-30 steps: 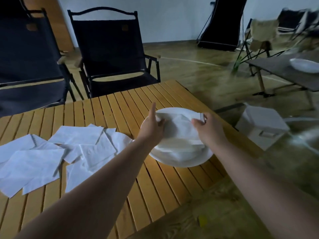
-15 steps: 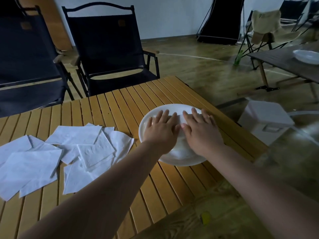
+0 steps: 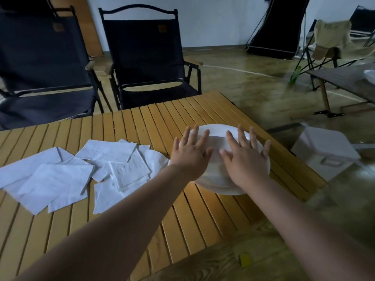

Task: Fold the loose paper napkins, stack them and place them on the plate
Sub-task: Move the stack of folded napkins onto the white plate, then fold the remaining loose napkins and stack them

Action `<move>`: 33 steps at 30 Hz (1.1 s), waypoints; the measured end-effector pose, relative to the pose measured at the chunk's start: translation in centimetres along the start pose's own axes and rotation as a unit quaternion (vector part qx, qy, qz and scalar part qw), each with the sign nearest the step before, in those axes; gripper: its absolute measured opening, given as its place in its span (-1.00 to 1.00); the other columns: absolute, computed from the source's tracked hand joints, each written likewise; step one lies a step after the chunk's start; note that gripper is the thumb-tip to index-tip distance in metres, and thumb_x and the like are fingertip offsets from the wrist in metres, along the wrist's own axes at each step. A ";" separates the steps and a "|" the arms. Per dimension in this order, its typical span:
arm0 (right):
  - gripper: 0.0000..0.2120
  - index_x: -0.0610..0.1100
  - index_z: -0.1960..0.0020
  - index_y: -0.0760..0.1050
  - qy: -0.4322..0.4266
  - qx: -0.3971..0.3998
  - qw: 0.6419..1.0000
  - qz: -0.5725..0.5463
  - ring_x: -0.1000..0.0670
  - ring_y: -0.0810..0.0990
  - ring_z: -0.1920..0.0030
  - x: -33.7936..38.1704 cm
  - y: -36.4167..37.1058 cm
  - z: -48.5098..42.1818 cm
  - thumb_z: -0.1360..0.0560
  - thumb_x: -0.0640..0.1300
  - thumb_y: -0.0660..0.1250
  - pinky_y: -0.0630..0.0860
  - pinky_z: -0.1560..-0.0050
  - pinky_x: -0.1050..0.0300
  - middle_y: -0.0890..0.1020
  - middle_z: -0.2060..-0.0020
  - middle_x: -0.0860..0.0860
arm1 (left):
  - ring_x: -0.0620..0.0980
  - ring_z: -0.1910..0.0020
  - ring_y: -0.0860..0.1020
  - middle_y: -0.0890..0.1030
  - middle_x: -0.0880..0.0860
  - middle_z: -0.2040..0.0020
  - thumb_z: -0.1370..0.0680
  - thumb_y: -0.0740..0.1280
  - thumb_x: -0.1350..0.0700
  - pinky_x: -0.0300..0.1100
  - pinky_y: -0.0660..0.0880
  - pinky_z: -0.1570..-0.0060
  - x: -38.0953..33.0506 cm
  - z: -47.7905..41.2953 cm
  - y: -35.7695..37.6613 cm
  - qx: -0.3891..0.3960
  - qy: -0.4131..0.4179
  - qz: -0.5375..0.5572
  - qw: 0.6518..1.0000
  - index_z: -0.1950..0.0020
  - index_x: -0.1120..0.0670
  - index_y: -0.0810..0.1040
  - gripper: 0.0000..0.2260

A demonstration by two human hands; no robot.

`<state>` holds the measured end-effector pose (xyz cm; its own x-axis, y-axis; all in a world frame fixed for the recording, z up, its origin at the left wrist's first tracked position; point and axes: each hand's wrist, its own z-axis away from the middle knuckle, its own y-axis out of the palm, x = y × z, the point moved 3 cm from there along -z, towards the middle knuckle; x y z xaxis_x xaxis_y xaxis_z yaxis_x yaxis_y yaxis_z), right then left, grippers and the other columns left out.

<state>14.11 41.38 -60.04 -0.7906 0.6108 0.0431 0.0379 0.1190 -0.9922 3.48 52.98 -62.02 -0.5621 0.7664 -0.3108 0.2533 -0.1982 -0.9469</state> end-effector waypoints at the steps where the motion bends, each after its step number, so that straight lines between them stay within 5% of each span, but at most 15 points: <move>1: -0.41 0.14 -0.62 -0.13 -0.031 -0.032 0.999 -0.016 -0.09 -0.29 -0.60 1.3 -0.6 0.5 -0.65 0.24 -0.09 -0.33 -0.48 -0.27 -0.18 -0.62 0.02 | 0.03 -0.58 -0.31 -0.25 -0.02 -0.62 -0.67 -0.07 -0.21 0.13 -0.23 -0.52 1.0 0.8 -0.9 -0.018 -0.013 -0.001 1.000 -0.61 -0.16 -0.15 -0.46; 4: -0.42 0.10 -0.62 -0.05 -0.133 -0.051 0.986 -0.089 0.01 -0.25 -0.60 6.4 -1.0 1.7 -0.66 0.15 0.03 -0.32 -0.52 -0.16 -0.14 -0.62 0.04 | 0.04 -0.57 -0.33 -0.31 -0.02 -0.60 -0.67 -0.04 -0.20 0.15 -0.23 -0.51 5.5 4.1 -3.2 -0.021 -0.077 -0.031 0.996 -0.60 -0.16 -0.22 -0.44; 9: -0.38 0.07 -0.63 -0.07 -0.235 0.051 0.953 -0.186 0.05 -0.19 -0.61 14.9 0.9 3.7 -0.67 -0.01 0.14 -0.18 -0.60 -0.04 -0.13 -0.62 0.09 | 0.04 -0.55 -0.37 -0.41 -0.01 -0.56 -0.68 -0.10 -0.16 0.15 -0.23 -0.51 13.5 11.2 -4.1 0.054 -0.193 -0.078 0.977 -0.58 -0.15 -0.32 -0.45; 16: -0.44 -0.03 -0.63 -0.05 -0.223 0.228 0.939 -0.128 -0.01 -0.18 -0.61 21.4 4.9 6.5 -0.69 0.00 0.05 -0.16 -0.60 -0.11 -0.12 -0.63 0.00 | -0.02 -0.58 -0.28 -0.29 -0.06 -0.61 -0.68 0.06 -0.06 0.18 -0.16 -0.54 18.5 18.5 -2.2 0.143 -0.160 -0.049 0.975 -0.59 -0.17 -0.28 -0.39; 28: -0.43 -0.01 -0.62 0.05 -0.208 0.218 0.938 -0.170 0.00 -0.13 -0.62 28.5 5.1 11.6 -0.67 0.00 0.15 -0.06 -0.61 -0.08 -0.03 -0.63 0.04 | -0.03 -0.61 -0.11 -0.10 -0.07 -0.63 -0.67 0.11 -0.03 0.25 0.00 -0.51 23.1 25.2 -5.2 0.108 -0.151 -0.074 0.980 -0.61 -0.15 -0.15 -0.41; 30: -0.46 -0.03 -0.59 0.17 -0.210 0.195 0.945 -0.157 -0.01 -0.01 -0.61 29.4 4.6 11.6 -0.65 0.02 0.18 -0.04 -0.60 -0.09 0.11 -0.61 0.02 | -0.03 -0.60 -0.02 0.02 -0.08 -0.61 -0.67 0.13 0.01 0.18 0.12 -0.50 23.5 25.8 -5.8 0.086 -0.147 -0.054 0.984 -0.59 -0.14 -0.02 -0.47; 33: -0.55 -0.08 -0.42 0.46 -0.191 0.121 0.951 -0.209 -0.03 0.36 -0.45 30.6 3.6 11.4 -0.59 0.06 0.27 0.26 -0.48 0.04 0.48 -0.41 0.01 | -0.05 -0.60 0.00 0.04 -0.09 -0.62 -0.64 0.17 0.15 0.16 0.10 -0.52 23.8 26.5 -6.4 0.072 -0.173 -0.014 0.982 -0.60 -0.11 0.05 -0.44</move>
<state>-16.95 51.61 -63.66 -0.8719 0.2154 0.4398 -0.4340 0.0762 -0.8977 -32.35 56.32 -65.51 -0.8070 0.5249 -0.2705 0.1336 -0.2838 -0.9495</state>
